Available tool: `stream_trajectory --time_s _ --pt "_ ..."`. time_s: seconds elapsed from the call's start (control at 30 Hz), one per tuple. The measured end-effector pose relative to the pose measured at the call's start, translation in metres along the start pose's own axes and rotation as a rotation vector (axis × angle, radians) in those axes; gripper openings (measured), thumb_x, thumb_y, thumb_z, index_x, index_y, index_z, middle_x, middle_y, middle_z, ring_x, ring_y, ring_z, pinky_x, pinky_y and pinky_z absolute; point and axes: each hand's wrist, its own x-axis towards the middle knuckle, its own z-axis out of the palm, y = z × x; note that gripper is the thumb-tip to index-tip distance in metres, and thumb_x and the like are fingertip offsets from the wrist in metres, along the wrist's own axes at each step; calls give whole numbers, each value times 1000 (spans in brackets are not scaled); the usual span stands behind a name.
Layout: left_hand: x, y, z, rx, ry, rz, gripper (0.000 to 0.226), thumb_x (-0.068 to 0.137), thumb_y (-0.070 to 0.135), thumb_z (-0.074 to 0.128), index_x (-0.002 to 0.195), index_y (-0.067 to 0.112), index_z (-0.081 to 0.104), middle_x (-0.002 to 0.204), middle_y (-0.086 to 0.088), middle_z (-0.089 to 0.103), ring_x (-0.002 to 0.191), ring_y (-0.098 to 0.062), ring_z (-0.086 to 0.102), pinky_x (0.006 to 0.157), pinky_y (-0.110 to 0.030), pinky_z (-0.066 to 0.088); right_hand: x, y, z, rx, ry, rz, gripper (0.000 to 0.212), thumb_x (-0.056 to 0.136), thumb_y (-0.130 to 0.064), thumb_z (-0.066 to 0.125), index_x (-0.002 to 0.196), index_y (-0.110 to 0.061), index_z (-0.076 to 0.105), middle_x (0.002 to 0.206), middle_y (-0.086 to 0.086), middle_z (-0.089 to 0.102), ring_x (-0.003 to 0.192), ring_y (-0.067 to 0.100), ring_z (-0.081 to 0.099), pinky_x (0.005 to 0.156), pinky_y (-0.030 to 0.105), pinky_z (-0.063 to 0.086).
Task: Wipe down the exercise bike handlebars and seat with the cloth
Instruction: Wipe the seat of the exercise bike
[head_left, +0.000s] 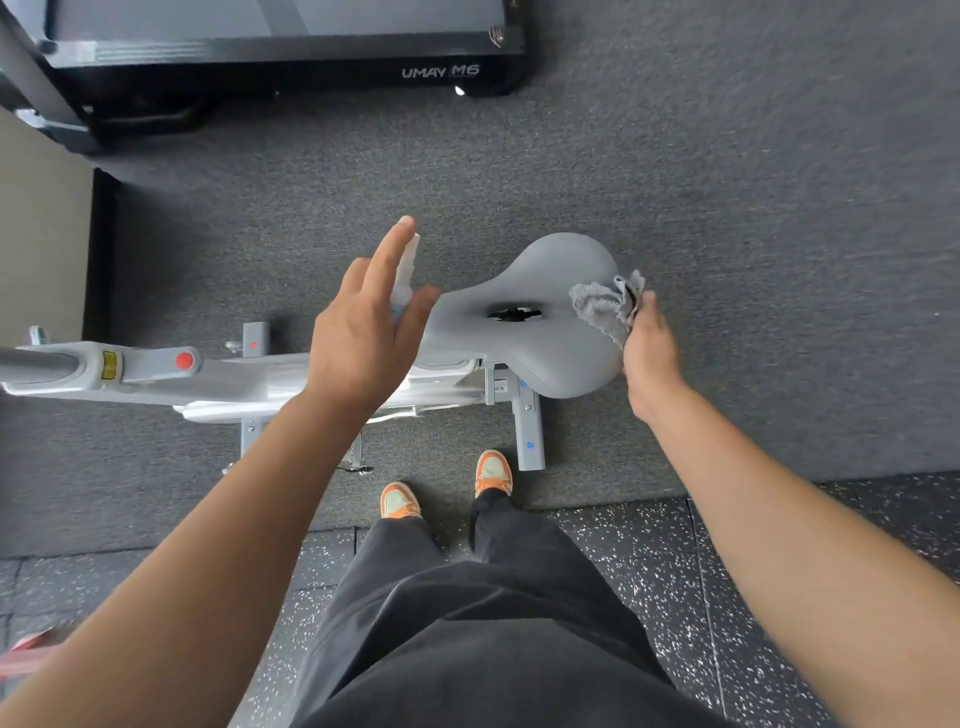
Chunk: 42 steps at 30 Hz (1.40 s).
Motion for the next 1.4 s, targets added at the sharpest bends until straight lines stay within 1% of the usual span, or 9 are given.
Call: stream_trajectory --time_s 0.1,0.23,0.33,0.43,0.53,0.7,0.9,1.13,1.4 --pt "2 6 5 -2 -16 -4 58 96 41 53 148 34 28 124 -3 56 102 -23 56 78 -37 46 -15 9 5 66 38 30 58 98 -59 25 139 -22 41 131 -3 50 114 13 48 101 35 38" --pt "7 16 11 -6 -27 15 58 96 41 53 149 34 28 126 -4 55 104 -23 55 78 -38 47 -34 15 14 56 148 -4 34 101 -49 30 113 -19 40 106 2 50 94 20 50 80 29 39" --pt "11 20 15 -9 -30 32 58 96 40 53 148 33 28 125 -5 55 104 -24 56 77 -39 48 -51 20 22 27 237 -44 36 100 -43 39 110 -9 42 98 6 53 79 18 52 59 18 40" --pt "13 23 16 -17 -29 32 58 96 41 53 148 33 28 124 -5 55 103 -25 57 77 -40 49 -58 30 28 18 258 -78 47 98 -45 44 121 -4 42 114 15 55 95 25 58 67 24 44" --pt "14 22 16 -9 -22 33 58 96 42 52 149 32 28 126 -4 55 105 -23 56 78 -40 48 -48 28 28 -45 245 -140 52 98 -44 41 128 -2 41 124 17 50 108 27 54 89 38 47" --pt "16 17 15 22 -19 32 59 97 44 53 149 33 28 127 -3 55 104 -21 54 75 -35 45 -27 17 24 -330 228 -370 56 99 -42 36 142 -6 36 143 17 40 131 29 40 109 46 36" --pt "16 14 13 17 -13 22 58 96 43 51 148 34 27 129 -3 55 108 -21 53 78 -37 46 -54 38 22 -614 204 -572 63 100 -46 31 147 -5 28 156 24 17 143 37 20 117 47 26" --pt "20 13 12 9 -17 13 58 96 42 52 148 37 25 130 -2 54 108 -22 53 79 -38 47 -46 29 27 -422 213 -421 63 99 -45 39 149 -12 23 154 21 18 139 36 28 109 49 36" --pt "18 14 8 -5 -16 3 59 96 40 53 149 35 27 127 -2 55 104 -21 54 77 -38 45 -78 54 35 -730 216 -554 62 101 -44 35 152 -13 19 158 23 1 145 42 8 117 53 21"
